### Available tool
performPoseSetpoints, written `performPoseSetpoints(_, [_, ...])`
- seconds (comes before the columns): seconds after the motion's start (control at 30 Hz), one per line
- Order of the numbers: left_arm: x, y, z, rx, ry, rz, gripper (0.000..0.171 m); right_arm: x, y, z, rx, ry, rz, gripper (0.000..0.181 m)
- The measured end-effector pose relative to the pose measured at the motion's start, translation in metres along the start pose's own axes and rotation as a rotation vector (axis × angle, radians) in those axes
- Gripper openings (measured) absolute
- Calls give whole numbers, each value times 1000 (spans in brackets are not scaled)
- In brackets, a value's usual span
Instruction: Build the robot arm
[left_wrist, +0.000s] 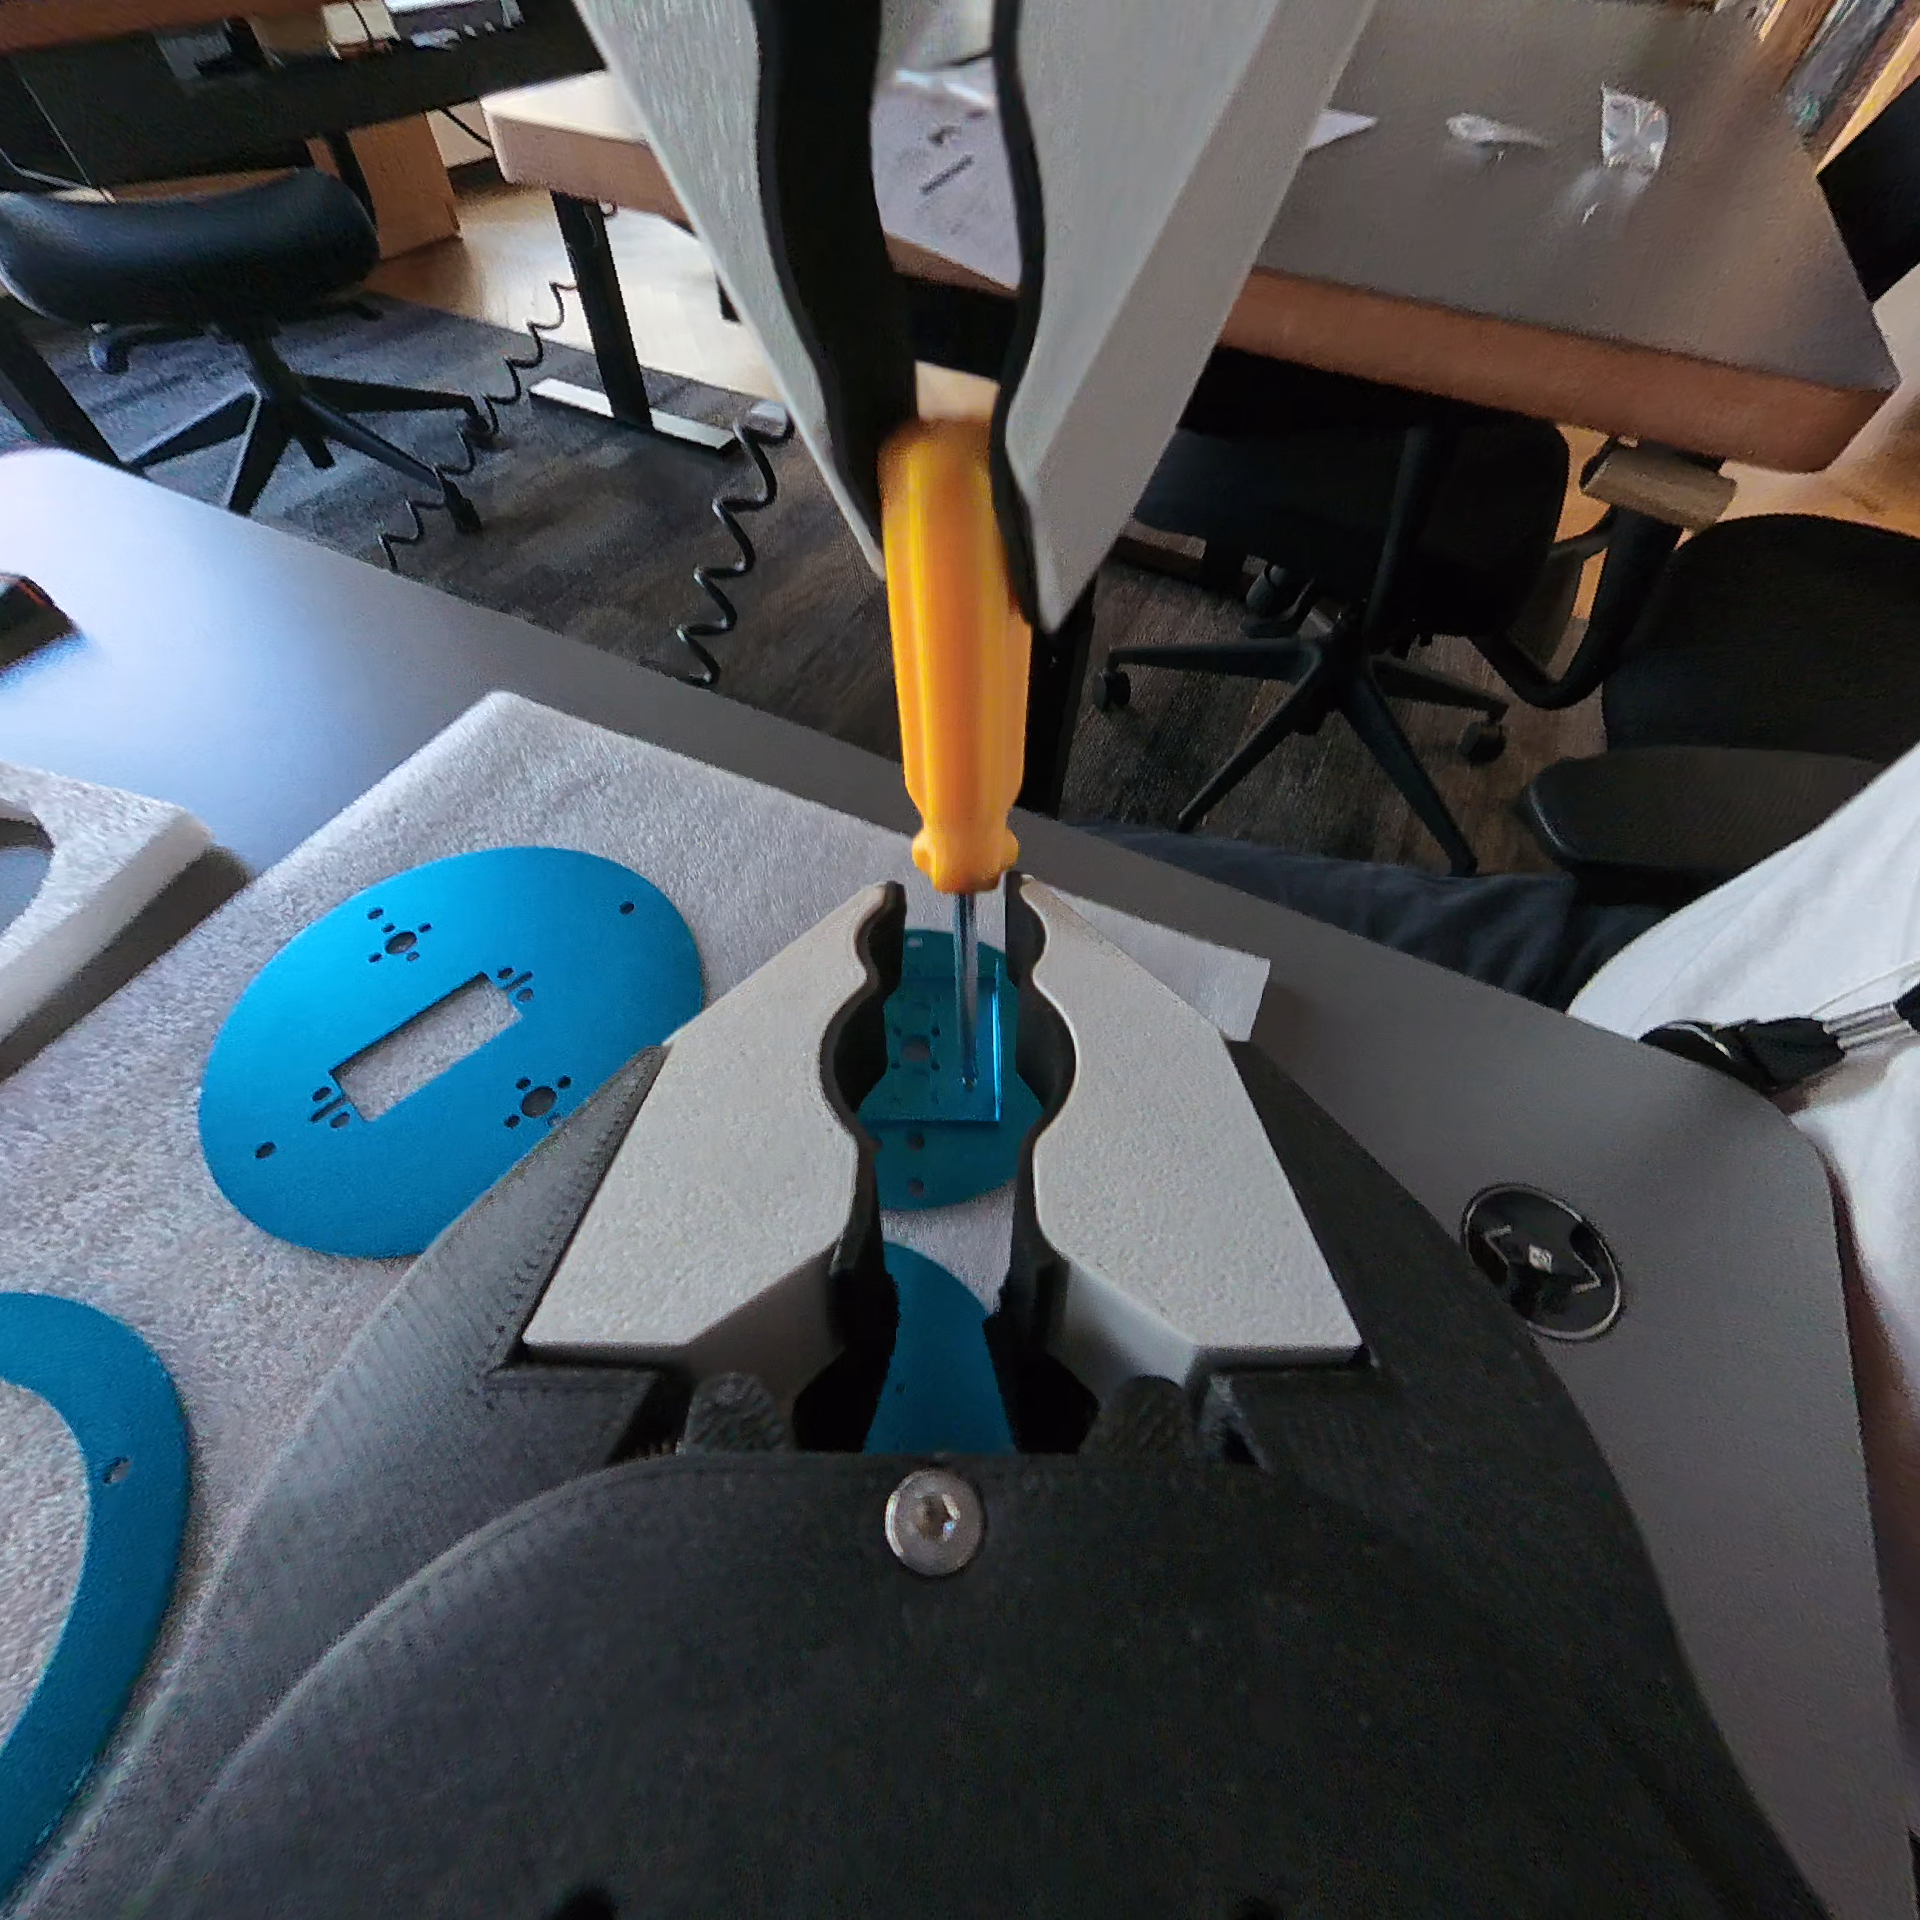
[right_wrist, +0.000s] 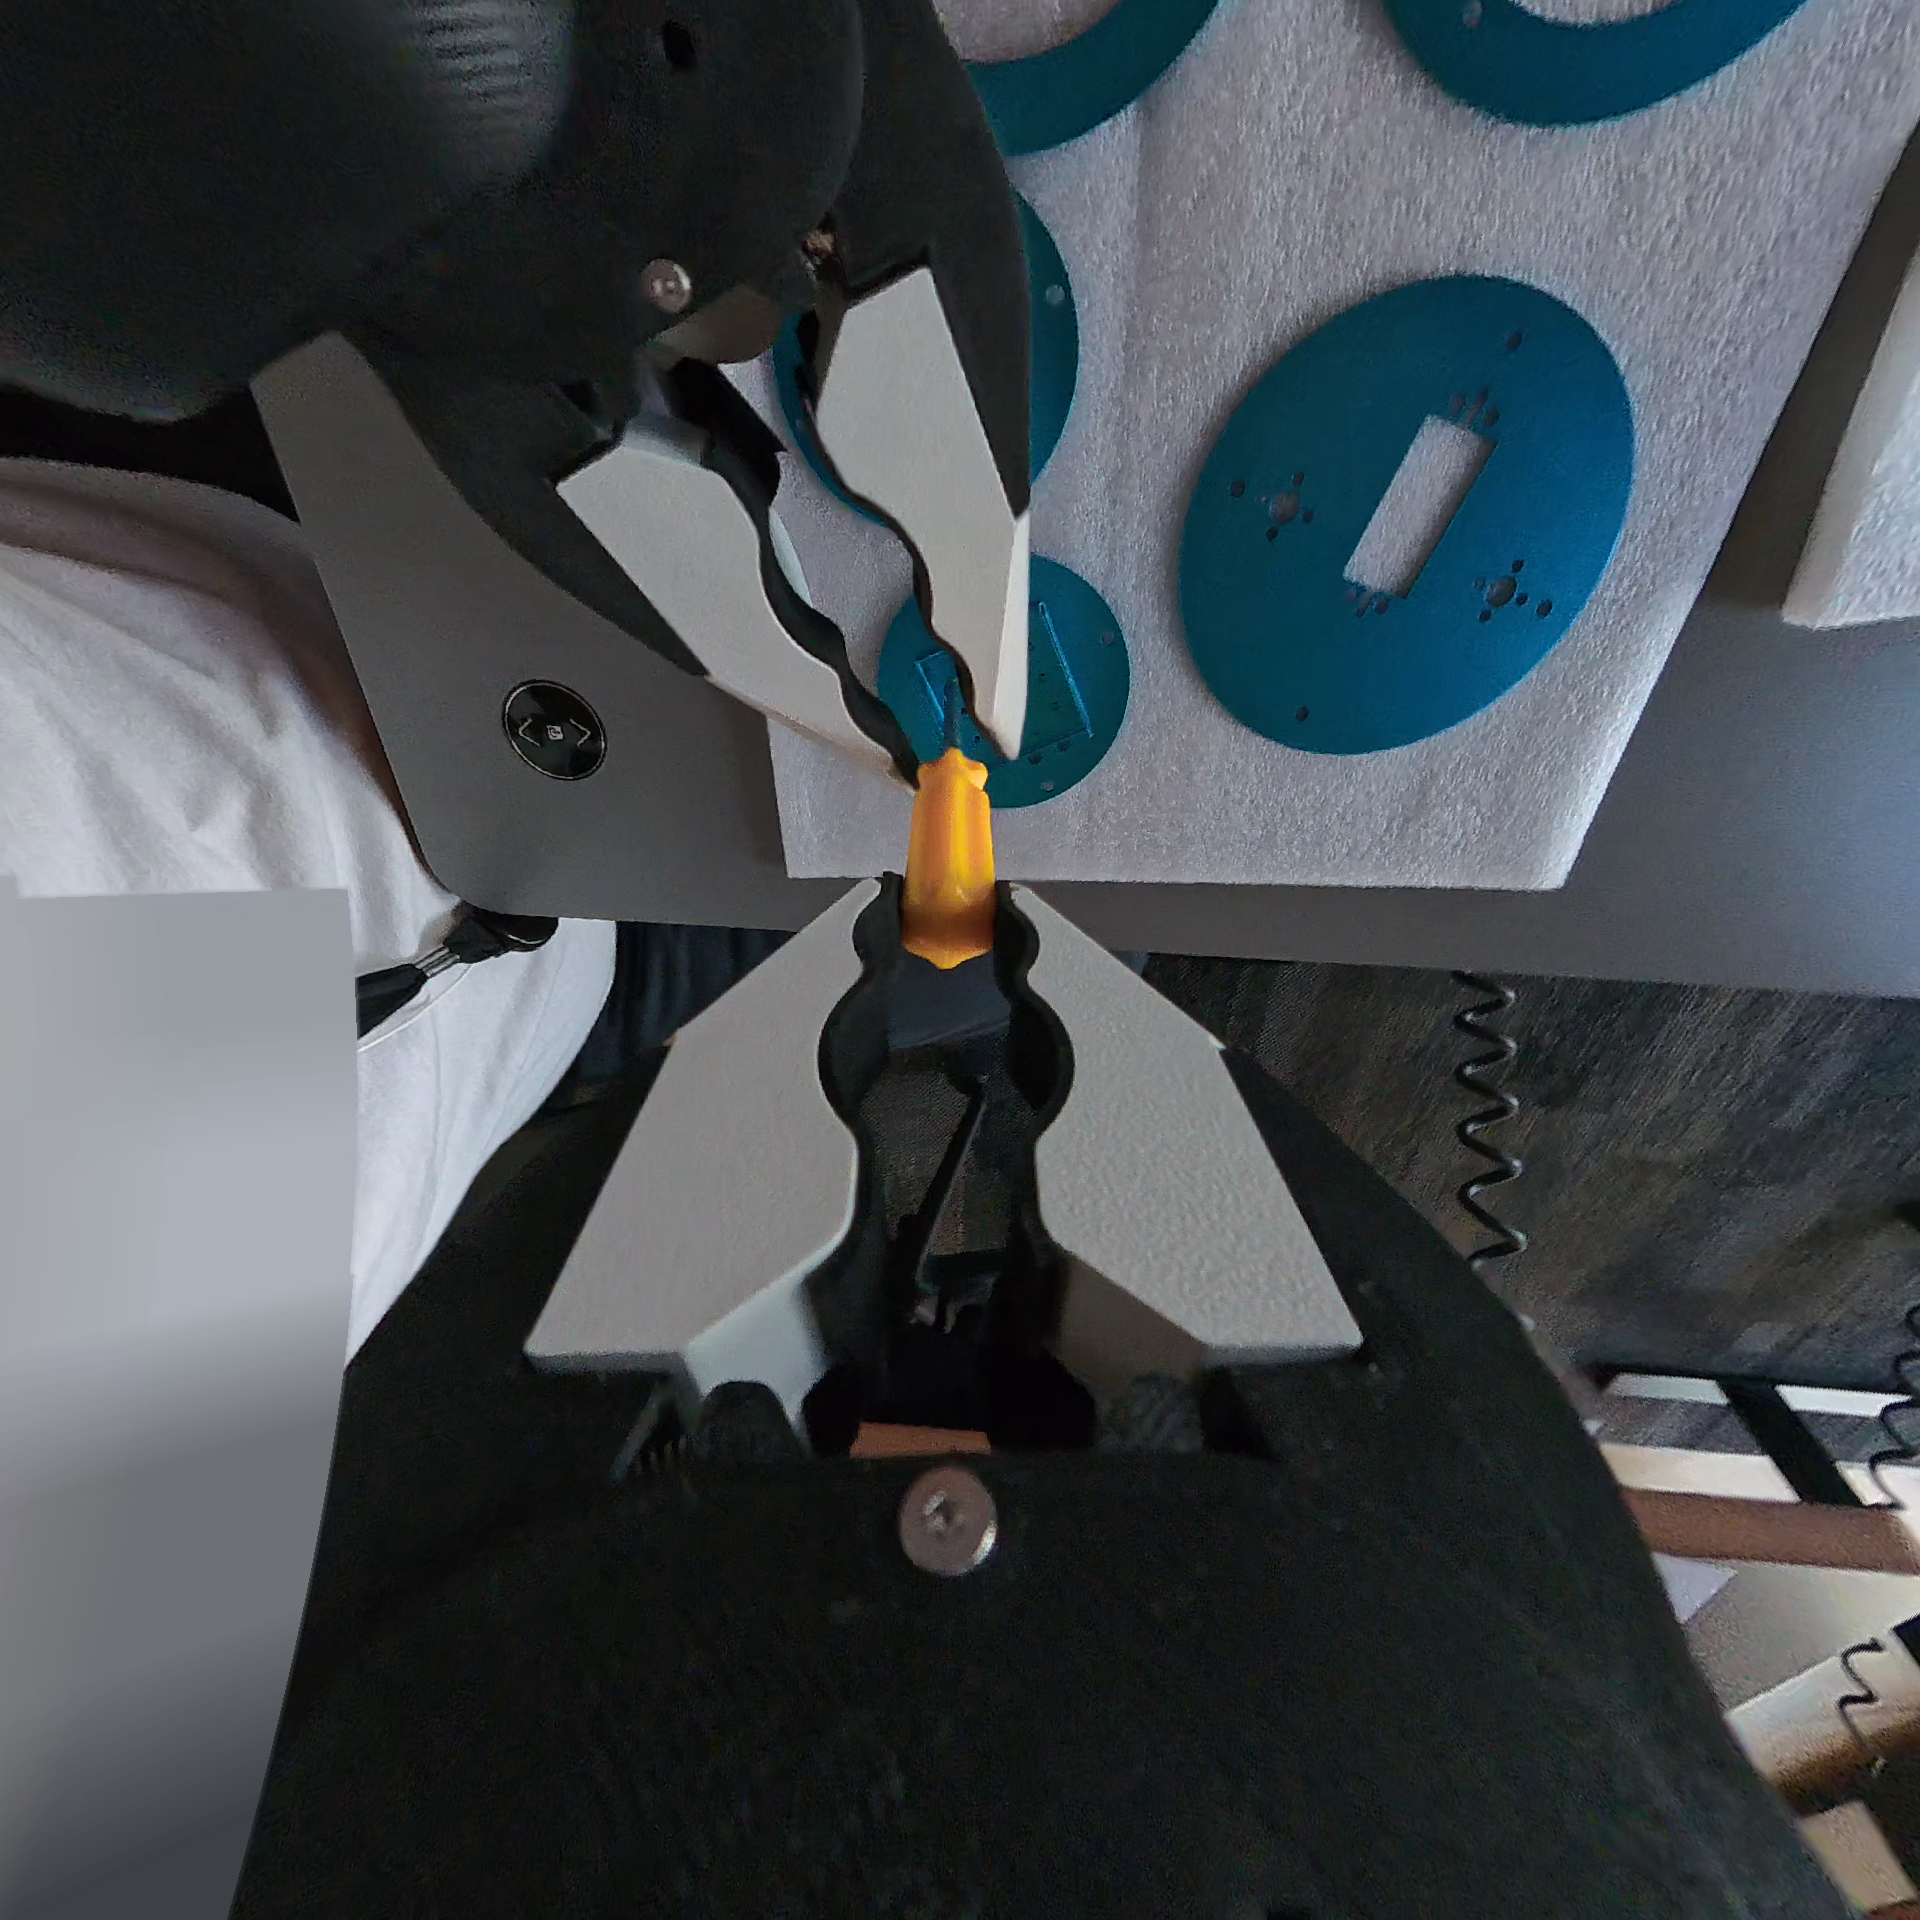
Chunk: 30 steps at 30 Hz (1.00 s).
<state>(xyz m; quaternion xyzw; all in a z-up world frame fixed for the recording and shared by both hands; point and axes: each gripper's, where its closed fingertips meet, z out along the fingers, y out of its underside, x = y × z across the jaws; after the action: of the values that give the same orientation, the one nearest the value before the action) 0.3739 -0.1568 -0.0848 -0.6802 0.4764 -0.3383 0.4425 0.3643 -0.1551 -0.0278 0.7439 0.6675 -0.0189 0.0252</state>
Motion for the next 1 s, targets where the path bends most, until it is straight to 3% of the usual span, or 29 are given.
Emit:
performPoseSetpoints(0.3, [4, -20, -1, 53, -11, 52, 39, 3, 1, 0, -22, -11, 94, 16])
performPoseSetpoints(0.43, [0, -36, -2, 94, -28, 39, 29, 3, -2, 0, -7, -6, 87, 18])
performPoseSetpoints(0.47, [-2, -37, -1, 94, -36, 42, 18, 3, -2, 0, -7, -5, 84, 19])
performPoseSetpoints(0.57, [-1, -38, -1, 102, -31, 42, 18, 2, -1, 0, -5, -11, 49, 16])
performPoseSetpoints(0.73, [1, -37, -3, 99, 1, 42, 18, -5, -2, -9, 35, -56, -252, 25])
performPoseSetpoints(0.9, [3, -36, -3, 96, 23, 56, 18, -2, -9, -17, 114, 69, -651, 27])
performPoseSetpoints(1.0, [2, -36, -3, 95, 25, 51, 18, 1, -11, -13, 116, 94, -733, 25])
